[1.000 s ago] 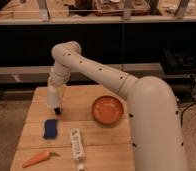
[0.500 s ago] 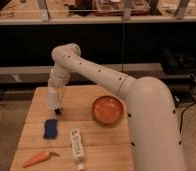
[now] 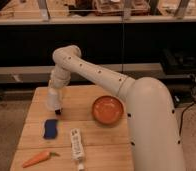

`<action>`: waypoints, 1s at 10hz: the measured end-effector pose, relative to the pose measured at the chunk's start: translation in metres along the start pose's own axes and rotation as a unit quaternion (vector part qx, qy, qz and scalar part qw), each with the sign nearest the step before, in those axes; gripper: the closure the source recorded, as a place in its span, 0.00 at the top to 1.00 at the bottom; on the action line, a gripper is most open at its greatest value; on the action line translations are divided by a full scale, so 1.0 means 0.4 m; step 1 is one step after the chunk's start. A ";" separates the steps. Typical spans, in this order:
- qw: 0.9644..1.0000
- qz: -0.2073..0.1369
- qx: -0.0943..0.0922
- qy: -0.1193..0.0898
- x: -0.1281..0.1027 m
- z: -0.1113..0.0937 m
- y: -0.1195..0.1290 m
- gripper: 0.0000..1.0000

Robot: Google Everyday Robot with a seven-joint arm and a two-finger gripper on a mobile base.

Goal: Place the ceramic cup over the eraser

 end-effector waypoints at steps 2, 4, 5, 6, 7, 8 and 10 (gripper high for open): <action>1.000 0.001 0.000 -0.001 0.003 0.005 0.001 0.14; 1.000 0.002 0.000 -0.003 0.005 0.010 0.002 0.14; 1.000 0.002 0.000 -0.003 0.006 0.012 0.003 0.17; 1.000 0.003 0.000 -0.004 0.007 0.013 0.003 0.25; 1.000 0.003 0.000 -0.004 0.008 0.014 0.004 0.34; 1.000 0.004 0.000 -0.005 0.009 0.016 0.004 0.44; 1.000 0.005 0.000 -0.006 0.012 0.020 0.005 0.60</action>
